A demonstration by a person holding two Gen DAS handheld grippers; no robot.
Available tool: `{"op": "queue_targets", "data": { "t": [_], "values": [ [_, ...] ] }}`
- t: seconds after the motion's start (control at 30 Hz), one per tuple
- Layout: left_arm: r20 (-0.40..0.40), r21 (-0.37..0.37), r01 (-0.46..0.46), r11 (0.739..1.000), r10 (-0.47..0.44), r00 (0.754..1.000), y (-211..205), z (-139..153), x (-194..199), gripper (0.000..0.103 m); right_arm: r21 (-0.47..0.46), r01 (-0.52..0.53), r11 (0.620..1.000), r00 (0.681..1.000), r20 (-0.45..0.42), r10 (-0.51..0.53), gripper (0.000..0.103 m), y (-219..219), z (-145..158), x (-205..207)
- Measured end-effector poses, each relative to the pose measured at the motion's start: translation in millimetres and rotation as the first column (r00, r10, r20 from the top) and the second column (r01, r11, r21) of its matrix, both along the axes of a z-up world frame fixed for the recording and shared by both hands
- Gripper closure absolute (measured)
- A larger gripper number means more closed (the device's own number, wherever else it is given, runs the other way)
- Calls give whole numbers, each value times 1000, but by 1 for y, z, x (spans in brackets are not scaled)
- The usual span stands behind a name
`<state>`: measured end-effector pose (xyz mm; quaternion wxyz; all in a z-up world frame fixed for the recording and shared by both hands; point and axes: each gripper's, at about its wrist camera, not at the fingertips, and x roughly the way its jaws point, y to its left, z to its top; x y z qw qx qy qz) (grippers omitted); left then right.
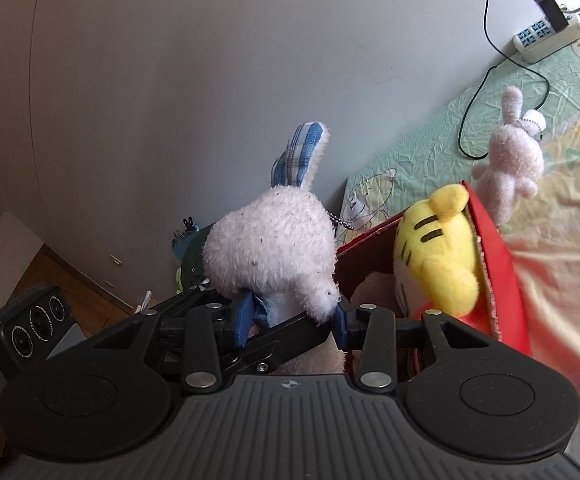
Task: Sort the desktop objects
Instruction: 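Carry the white bunny plush with the right gripper over the red box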
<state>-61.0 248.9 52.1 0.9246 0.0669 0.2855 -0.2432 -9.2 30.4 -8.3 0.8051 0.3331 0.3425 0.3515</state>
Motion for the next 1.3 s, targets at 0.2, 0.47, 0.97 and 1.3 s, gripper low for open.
{"op": "queue_targets", "data": {
  "t": [0.2, 0.47, 0.97, 1.3],
  "values": [
    [-89, -18, -45, 999, 44, 995, 43, -26, 22, 28, -7, 5, 1000, 996, -85, -6, 61, 42, -24, 18],
    [-170, 32, -59, 998, 64, 983, 64, -60, 45, 25, -50, -10, 999, 988, -156, 2, 61, 72, -54, 34],
    [-212, 125, -59, 990, 85, 973, 64, -86, 53, 15, -378, 14, 926, 999, -39, -31, 66, 117, -55, 37],
    [-182, 190, -67, 980, 102, 978, 65, -88, 48, 24, -464, -57, 884, 996, -83, 21, 64, 138, -64, 53]
  ]
}}
